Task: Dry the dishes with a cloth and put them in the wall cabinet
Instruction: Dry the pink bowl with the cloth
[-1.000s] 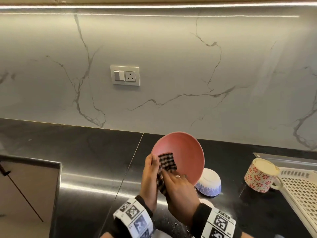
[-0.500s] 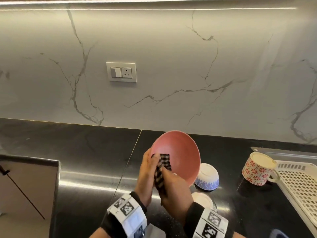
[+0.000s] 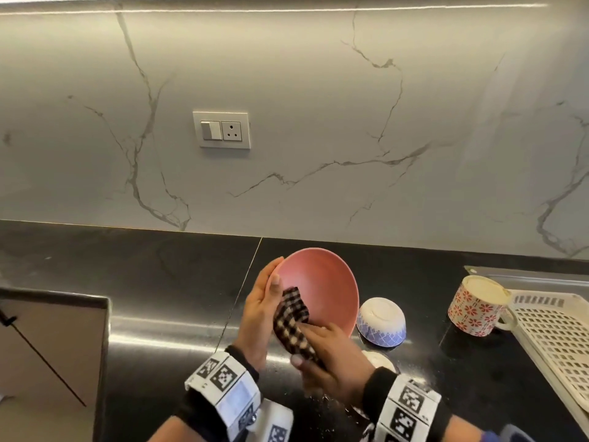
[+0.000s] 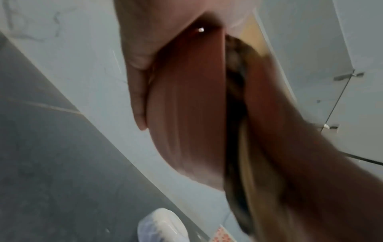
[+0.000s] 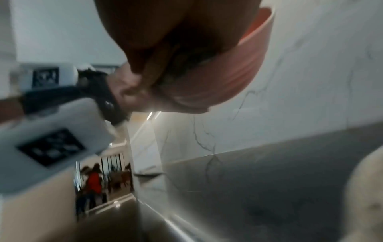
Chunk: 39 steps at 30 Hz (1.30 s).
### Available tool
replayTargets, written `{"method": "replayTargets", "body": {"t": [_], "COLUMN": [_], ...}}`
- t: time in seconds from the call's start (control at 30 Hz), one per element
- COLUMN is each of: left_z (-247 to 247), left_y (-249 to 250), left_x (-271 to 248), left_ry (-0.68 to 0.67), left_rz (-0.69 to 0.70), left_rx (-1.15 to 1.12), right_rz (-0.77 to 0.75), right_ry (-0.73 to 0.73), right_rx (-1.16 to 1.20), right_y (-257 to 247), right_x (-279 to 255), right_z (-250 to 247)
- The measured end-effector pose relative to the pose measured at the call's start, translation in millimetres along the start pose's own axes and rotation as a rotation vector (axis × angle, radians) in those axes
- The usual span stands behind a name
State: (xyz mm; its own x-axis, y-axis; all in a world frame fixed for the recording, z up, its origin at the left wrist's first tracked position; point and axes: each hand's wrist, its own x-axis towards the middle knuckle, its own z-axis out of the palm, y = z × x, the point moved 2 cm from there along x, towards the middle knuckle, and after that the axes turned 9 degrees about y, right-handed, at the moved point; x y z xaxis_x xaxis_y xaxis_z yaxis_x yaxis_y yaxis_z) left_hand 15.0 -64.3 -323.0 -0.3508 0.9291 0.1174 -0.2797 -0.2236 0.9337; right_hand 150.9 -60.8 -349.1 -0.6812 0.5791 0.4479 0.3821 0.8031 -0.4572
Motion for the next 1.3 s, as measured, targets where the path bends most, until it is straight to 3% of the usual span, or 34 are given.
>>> {"method": "replayTargets", "body": {"t": [0.1, 0.17, 0.27, 0.4, 0.47, 0.53, 0.57, 0.67, 0.83, 0.9, 1.13, 1.3], "left_z": [-6.8, -5.8, -2.5, -0.9, -1.7, -0.7, 0.9, 2.3, -1.1, -3.3, -11.6, -27.9], "left_y": [2.0, -1.8, -3.0, 4.2, 2.6, 1.8, 1.5, 3.2, 3.0, 2.5, 5.8, 7.1], "left_x": [7.4, 11.7, 17.2, 17.5, 18.5, 16.5, 15.7, 14.7, 12.9, 13.4, 18.1, 20.8], "left_ry": [-0.109, -0.163, -0.16, -0.109, -0.074, -0.058, -0.063, -0.075, -0.039, 0.02, 0.256, 0.253], "left_rz": [0.001, -0.021, -0.015, -0.032, -0.049, -0.068, -0.072, -0.055, 0.023, 0.061, 0.153, 0.065], "left_rx": [0.118, 0.227, 0.268, 0.111, 0.08, 0.068, 0.07, 0.073, 0.052, 0.075, 0.082, 0.162], "right_rz": [-0.246, -0.264, -0.217, -0.084, -0.06, -0.049, -0.058, -0.068, 0.176, 0.191, 0.246, 0.429], "right_ry": [-0.159, -0.196, -0.116, -0.148, -0.099, -0.169, -0.227, -0.188, -0.127, -0.153, -0.203, -0.171], "right_rx": [-0.469, -0.7, -0.83, -0.773, -0.619, -0.366, -0.346, -0.515, -0.7, -0.713, -0.304, 0.674], "right_y": [28.9, 42.8, 45.5, 26.8, 18.1, 8.9, 5.7, 8.1, 9.0, 10.4, 2.6, 3.2], "right_x": [1.2, 12.6, 26.3, 22.0, 20.4, 24.5, 26.1, 35.4, 43.1, 38.1, 30.5, 18.9], "right_z": [-19.5, -29.1, -33.4, -19.8, -10.4, -7.3, -4.3, -1.7, -9.5, -6.4, -1.2, -6.9]}}
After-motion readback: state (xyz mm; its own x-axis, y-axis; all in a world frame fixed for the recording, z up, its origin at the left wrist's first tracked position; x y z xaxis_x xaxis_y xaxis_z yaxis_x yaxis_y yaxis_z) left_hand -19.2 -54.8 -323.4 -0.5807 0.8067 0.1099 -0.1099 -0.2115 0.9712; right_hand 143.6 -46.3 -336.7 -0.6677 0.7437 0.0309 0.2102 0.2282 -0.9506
